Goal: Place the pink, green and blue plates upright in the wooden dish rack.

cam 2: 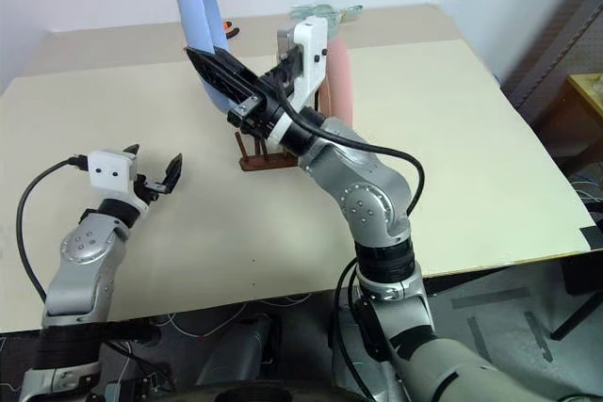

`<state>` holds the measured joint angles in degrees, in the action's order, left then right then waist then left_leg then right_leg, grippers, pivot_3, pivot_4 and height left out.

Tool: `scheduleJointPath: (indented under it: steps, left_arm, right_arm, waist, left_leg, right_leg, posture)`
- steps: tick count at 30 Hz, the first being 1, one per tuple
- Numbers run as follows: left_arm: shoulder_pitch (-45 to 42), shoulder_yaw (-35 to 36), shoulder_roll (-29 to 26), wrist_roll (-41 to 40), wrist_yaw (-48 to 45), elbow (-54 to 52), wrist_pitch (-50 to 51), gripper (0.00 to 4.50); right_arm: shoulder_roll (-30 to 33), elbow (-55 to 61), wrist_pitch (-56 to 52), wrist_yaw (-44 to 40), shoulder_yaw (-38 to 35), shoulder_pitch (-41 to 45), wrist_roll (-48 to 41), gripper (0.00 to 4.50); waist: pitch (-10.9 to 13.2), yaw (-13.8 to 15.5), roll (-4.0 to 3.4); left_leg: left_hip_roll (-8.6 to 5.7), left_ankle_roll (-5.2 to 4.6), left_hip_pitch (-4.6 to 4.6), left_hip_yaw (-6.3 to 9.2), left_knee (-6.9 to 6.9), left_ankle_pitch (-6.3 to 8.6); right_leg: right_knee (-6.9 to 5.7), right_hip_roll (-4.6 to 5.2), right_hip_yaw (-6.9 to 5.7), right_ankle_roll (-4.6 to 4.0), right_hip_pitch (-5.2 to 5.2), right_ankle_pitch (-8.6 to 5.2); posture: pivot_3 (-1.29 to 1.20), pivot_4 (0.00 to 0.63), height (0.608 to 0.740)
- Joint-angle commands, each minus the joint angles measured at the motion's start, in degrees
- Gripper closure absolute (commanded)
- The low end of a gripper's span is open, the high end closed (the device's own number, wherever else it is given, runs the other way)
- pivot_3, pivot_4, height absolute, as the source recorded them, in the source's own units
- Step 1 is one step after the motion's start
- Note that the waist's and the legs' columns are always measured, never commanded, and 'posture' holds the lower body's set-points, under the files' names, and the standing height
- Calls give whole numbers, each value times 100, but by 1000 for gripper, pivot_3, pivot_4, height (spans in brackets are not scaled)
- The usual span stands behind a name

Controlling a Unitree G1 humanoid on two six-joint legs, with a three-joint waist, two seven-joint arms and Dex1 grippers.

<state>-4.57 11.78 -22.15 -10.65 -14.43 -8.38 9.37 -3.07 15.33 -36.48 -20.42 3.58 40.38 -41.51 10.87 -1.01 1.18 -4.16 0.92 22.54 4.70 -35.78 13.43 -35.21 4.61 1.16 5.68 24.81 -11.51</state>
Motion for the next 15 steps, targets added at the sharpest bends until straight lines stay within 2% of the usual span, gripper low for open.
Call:
scheduleJointPath:
  steps: [1, 13, 15]
  left_arm:
    - [38, -20, 47, -17, -84, -178, -146, 415]
    - [77, -200, 158, -60, -388, -281, -167, 415]
    - [78, -225, 174, -37, -420, -281, -172, 359]
  right_arm:
    - [-161, -68, -190, 215, -230, 131, -319, 4500]
    - [-234, -895, -382, 789, -431, 442, -133, 4500]
    - [-207, -1017, -405, 774, -419, 512, -75, 3820]
  waist:
    - [0, 3, 0]
    - [0, 0, -1]
    - [1, 0, -1]
  left_leg:
    - [-1, 0, 0, 0, -1, 0]
    - [-1, -1, 1, 0, -2, 0]
    - [-1, -1, 1, -1, -2, 0]
  right_leg:
    - [1, 0, 0, 0, -1, 0]
    - [1, -6, -2, 0, -2, 0]
    - [2, -7, -2, 0, -2, 0]
  posture:
    - [0, 150, 738]
    - [0, 150, 738]
    - [0, 150, 738]
